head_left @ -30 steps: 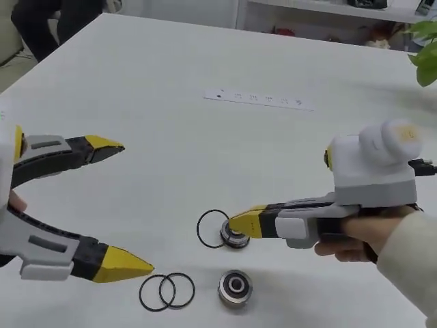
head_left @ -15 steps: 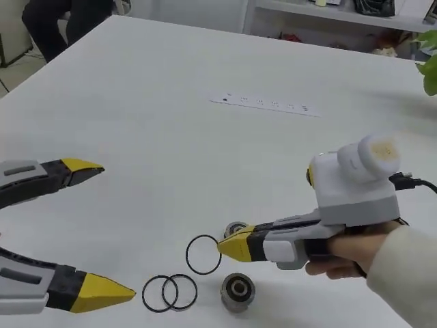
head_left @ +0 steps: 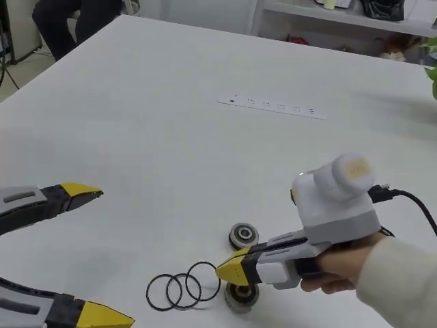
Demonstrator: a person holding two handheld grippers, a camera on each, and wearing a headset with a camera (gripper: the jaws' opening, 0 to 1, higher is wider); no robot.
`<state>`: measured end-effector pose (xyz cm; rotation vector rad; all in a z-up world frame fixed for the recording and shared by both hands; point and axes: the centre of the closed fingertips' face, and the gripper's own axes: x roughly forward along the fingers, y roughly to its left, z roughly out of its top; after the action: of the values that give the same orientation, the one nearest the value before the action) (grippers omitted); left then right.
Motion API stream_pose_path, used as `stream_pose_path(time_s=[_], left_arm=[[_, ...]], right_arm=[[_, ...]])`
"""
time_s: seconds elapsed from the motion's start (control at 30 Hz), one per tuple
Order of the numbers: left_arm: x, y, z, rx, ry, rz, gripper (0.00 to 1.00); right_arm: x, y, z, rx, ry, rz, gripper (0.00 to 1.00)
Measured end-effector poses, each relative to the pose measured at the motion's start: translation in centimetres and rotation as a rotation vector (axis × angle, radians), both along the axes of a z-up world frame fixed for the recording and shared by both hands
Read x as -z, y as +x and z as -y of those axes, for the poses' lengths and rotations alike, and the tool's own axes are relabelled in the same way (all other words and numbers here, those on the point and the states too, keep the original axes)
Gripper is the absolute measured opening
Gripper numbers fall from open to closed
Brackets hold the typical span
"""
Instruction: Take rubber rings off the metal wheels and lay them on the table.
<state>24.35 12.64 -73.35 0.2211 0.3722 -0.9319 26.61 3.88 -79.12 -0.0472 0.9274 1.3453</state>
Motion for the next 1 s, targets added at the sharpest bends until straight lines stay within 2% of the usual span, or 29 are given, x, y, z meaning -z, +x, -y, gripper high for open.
stream_pose_path(time_s=[0.23,1.0], left_arm=[[-0.2,0.1,0.0,0.004,-0.001,0.003,1.00],[0.1,0.5,0.1,0.013,-0.011,-0.005,1.00]], right_arm=[[1.1,0.2,0.4,-0.008,-0.052,0.008,0.00],[1.4,0.5,0.3,-0.041,-0.071,0.065,0.02]])
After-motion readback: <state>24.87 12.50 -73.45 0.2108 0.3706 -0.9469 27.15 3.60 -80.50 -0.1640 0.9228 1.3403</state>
